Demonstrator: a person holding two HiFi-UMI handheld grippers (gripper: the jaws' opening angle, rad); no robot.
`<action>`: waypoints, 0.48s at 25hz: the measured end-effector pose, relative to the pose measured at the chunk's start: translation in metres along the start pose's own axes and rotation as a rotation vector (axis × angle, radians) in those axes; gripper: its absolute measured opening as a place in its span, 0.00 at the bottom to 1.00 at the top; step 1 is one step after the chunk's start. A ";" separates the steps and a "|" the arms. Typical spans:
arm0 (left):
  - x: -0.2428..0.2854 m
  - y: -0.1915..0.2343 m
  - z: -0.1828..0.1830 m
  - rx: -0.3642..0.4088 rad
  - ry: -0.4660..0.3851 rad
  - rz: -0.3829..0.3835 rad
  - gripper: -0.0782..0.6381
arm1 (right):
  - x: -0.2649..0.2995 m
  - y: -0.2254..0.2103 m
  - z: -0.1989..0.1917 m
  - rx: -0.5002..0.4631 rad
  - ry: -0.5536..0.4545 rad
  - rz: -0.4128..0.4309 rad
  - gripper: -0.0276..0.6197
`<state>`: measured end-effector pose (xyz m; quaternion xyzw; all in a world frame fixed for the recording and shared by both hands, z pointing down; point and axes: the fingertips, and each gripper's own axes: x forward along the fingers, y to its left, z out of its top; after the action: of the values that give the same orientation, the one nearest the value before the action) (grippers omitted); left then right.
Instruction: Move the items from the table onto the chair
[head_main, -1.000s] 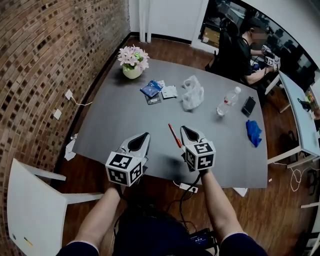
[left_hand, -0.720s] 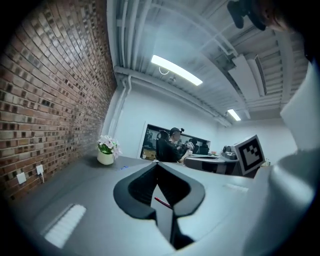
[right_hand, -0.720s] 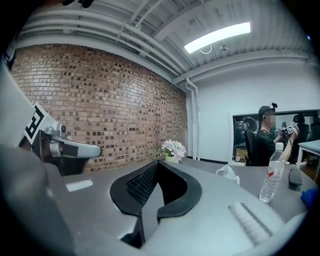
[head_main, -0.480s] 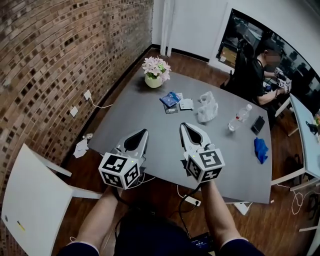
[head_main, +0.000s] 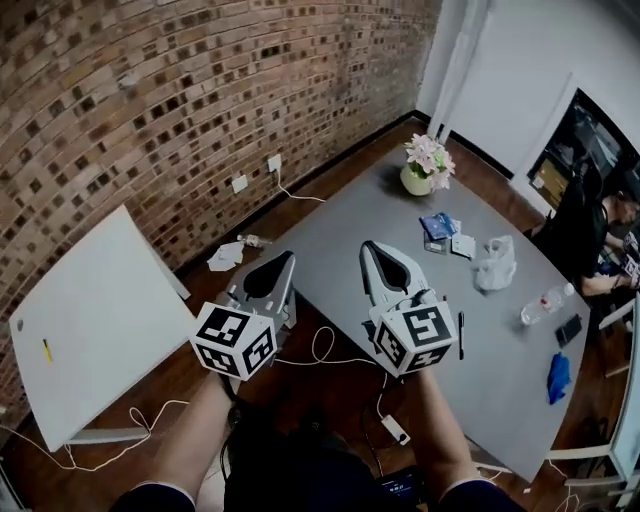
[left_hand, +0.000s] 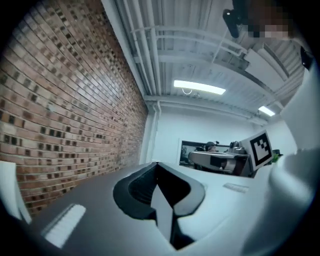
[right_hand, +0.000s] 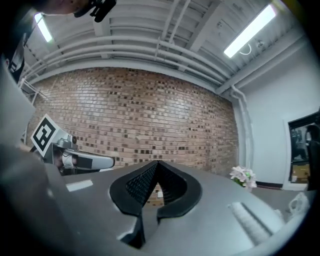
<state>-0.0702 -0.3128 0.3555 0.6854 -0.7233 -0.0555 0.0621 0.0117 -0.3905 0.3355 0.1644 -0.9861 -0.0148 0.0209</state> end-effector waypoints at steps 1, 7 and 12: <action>-0.016 0.016 0.004 0.003 -0.009 0.038 0.13 | 0.013 0.018 0.002 -0.004 -0.002 0.038 0.05; -0.130 0.107 0.023 0.004 -0.054 0.265 0.13 | 0.078 0.148 0.014 -0.020 -0.019 0.261 0.05; -0.244 0.172 0.031 0.006 -0.081 0.432 0.13 | 0.118 0.274 0.020 -0.030 -0.035 0.425 0.05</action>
<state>-0.2323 -0.0602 0.3501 0.5120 -0.8554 -0.0664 0.0413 -0.1890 -0.1690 0.3294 -0.0481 -0.9984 -0.0279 0.0088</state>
